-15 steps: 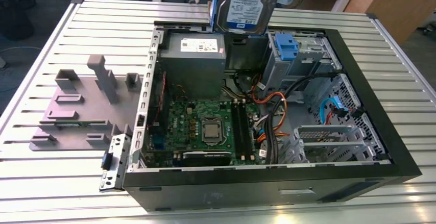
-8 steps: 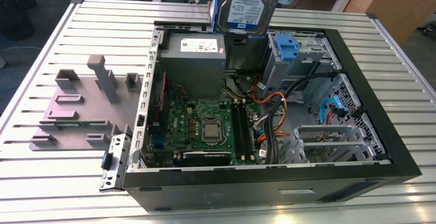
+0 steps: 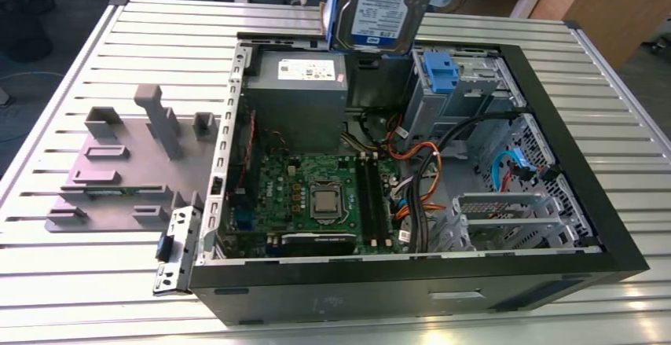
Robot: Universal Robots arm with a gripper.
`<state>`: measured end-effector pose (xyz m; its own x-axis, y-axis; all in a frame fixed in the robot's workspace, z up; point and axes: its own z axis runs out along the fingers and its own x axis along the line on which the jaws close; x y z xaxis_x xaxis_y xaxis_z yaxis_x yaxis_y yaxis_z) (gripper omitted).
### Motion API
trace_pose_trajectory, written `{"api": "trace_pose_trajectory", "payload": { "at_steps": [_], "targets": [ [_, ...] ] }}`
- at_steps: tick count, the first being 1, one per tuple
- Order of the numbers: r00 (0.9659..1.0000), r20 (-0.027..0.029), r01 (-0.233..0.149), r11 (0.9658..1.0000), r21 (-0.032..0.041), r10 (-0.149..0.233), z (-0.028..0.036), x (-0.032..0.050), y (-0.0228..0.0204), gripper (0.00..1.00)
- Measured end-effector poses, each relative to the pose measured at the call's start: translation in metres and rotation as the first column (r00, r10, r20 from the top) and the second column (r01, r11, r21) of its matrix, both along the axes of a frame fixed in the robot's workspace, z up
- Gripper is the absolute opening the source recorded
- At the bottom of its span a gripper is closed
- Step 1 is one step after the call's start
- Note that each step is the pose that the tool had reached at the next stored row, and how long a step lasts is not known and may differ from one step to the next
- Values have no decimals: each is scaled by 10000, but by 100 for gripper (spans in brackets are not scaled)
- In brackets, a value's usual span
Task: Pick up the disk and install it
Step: 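Insert the disk into the insertion slot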
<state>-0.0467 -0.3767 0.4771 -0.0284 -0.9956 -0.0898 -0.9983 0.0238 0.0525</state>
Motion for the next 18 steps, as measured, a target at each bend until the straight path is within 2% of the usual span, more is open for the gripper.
{"api": "trace_pose_trajectory", "payload": {
  "at_steps": [18],
  "targets": [
    [10000, 0, 1, 10000, 0, -1, -2, 51, -2, 37]
  ]
}}
